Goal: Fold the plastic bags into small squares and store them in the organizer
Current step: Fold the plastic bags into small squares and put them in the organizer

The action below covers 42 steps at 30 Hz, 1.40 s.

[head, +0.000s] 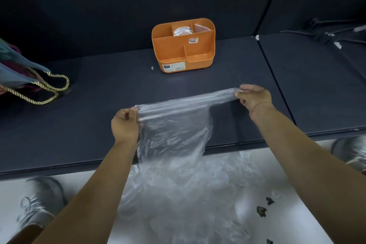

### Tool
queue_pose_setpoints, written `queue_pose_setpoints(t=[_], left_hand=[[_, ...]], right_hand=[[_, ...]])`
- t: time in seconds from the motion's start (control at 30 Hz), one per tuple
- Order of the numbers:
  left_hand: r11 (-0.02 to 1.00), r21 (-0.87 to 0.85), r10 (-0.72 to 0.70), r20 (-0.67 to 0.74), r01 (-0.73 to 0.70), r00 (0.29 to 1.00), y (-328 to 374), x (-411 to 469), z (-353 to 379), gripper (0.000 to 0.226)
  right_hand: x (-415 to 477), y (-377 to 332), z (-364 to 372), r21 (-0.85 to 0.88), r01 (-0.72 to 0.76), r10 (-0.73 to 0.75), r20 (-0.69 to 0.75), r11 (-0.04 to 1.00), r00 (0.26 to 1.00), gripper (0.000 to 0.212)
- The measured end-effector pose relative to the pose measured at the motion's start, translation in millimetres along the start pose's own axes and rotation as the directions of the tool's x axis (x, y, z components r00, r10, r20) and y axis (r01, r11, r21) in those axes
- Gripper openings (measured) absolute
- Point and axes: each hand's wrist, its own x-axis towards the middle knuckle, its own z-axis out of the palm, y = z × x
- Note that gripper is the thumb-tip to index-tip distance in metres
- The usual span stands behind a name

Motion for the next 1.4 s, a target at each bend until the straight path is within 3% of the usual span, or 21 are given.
queue_pose_setpoints(t=[0.13, 0.2, 0.3, 0.43, 0.57, 0.67, 0.73, 0.8, 0.93, 1.07, 1.2, 1.27, 1.33, 1.4], left_hand=[[0.972, -0.140, -0.197, -0.030, 0.191, 0.980, 9.6, 11.4, 7.5, 0.036], [0.943, -0.164, -0.296, -0.022, 0.289, 0.955, 17.5, 15.3, 6.7, 0.038], [0.910, -0.186, -0.357, 0.105, 0.371, 0.928, 24.5, 7.5, -2.4, 0.038], [0.877, -0.201, -0.355, 0.339, 0.436, 0.871, 11.5, -11.3, -26.6, 0.040], [0.865, -0.123, -0.420, 0.355, 0.487, 0.835, -9.7, -43.8, -44.0, 0.041], [0.806, -0.138, -0.506, 0.343, 0.575, 0.791, -22.6, -70.1, -43.8, 0.043], [0.779, -0.162, -0.530, 0.348, 0.606, 0.773, -26.7, -89.1, -38.4, 0.033], [0.768, -0.213, -0.507, 0.374, 0.604, 0.777, -28.2, -105.2, -30.4, 0.029], [0.749, -0.307, -0.483, 0.353, 0.587, 0.801, -21.6, -116.8, -22.6, 0.024], [0.744, -0.343, -0.494, 0.297, 0.573, 0.818, -18.0, -110.0, -31.0, 0.018], [0.758, -0.342, -0.501, 0.241, 0.556, 0.831, -18.1, -97.8, -41.2, 0.020], [0.766, -0.328, -0.506, 0.224, 0.553, 0.833, -19.2, -92.4, -43.9, 0.020], [0.777, -0.305, -0.513, 0.202, 0.551, 0.834, -21.4, -87.2, -47.0, 0.021], [0.791, -0.267, -0.518, 0.185, 0.550, 0.835, -24.5, -83.1, -49.9, 0.023]], right_hand=[[4.5, -13.4, -1.2, 0.108, 0.055, -0.039, -0.149, 0.993, 0.988, 0.023], [-7.4, -21.2, -2.3, 0.142, 0.053, -0.036, -0.125, 0.988, 0.992, 0.010], [-52.5, -13.1, 0.1, 0.053, -0.001, -0.005, 0.103, 0.999, 0.995, 0.007], [-109.9, 33.7, 17.7, -0.043, -0.029, 0.044, 0.411, 0.999, 0.911, 0.012], [-134.0, 45.6, 42.8, -0.017, -0.011, 0.019, 0.546, 1.000, 0.838, 0.036], [-149.7, 40.6, 55.0, -0.041, 0.089, -0.047, 0.593, 0.995, 0.804, 0.030], [-156.4, 43.0, 56.9, -0.074, 0.126, -0.058, 0.593, 0.989, 0.803, 0.026], [-159.4, 48.9, 57.2, -0.119, 0.152, -0.056, 0.580, 0.981, 0.813, 0.036], [-161.0, 54.1, 51.1, -0.106, 0.116, -0.040, 0.546, 0.988, 0.837, 0.023], [-155.6, 42.4, 35.4, 0.061, -0.015, -0.021, 0.550, 0.998, 0.835, 0.014], [-137.2, 31.5, 10.0, 0.206, -0.087, -0.037, 0.530, 0.975, 0.847, 0.026], [-128.7, 28.1, -2.0, 0.179, -0.080, -0.019, 0.494, 0.981, 0.869, 0.019], [-122.3, 23.9, -13.1, 0.085, -0.005, -0.034, 0.453, 0.996, 0.891, 0.034], [-117.0, 19.2, -24.5, 0.004, 0.070, -0.066, 0.399, 0.998, 0.915, 0.035]])
